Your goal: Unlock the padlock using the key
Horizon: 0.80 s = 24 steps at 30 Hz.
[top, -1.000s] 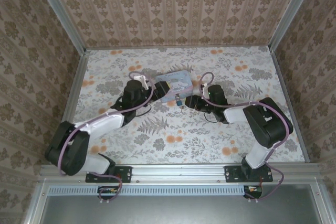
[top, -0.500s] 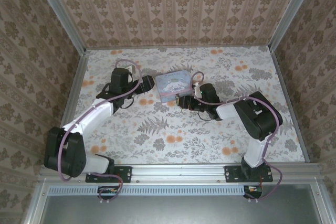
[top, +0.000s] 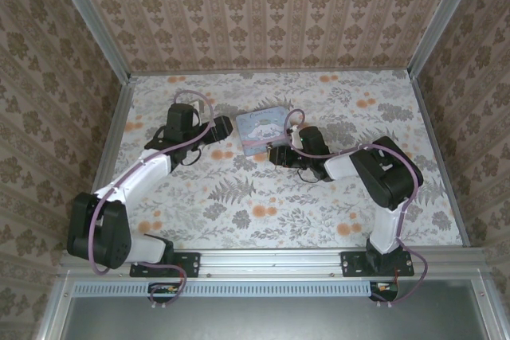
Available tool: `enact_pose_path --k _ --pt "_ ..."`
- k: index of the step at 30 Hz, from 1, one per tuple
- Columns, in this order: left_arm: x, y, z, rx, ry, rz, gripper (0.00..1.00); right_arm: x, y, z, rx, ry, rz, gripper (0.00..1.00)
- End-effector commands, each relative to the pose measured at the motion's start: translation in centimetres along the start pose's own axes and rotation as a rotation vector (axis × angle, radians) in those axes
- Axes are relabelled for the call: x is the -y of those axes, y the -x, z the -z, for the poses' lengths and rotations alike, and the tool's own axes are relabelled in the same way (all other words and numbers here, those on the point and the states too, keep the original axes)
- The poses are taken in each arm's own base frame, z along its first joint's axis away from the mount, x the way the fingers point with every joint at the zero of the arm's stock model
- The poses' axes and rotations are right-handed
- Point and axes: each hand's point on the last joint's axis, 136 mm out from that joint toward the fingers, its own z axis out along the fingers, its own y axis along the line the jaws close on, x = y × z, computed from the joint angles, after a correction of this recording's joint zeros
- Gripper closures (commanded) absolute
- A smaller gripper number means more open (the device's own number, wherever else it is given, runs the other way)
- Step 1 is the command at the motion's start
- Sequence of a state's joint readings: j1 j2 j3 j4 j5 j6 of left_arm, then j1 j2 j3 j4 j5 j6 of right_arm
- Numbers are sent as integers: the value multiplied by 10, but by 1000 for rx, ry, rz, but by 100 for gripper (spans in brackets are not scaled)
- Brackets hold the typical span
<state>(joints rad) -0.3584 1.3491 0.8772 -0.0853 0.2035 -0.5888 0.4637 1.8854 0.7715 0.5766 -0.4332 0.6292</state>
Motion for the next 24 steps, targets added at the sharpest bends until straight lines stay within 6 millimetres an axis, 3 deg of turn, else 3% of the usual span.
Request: enact_pose_path --k 1,9,17,24 --pt "4 7 1 4 -15 -9 0 14 -15 -7 -27 -35 -24 63" --pt "5 9 1 9 -22 -6 0 16 -13 -5 -17 -51 -29 95" --pt "17 -1 -10 -26 13 -105 0 9 -6 6 2 -50 -38 100" --pt "31 -21 -36 -93 106 -252 0 8 -8 10 14 -42 -66 100"
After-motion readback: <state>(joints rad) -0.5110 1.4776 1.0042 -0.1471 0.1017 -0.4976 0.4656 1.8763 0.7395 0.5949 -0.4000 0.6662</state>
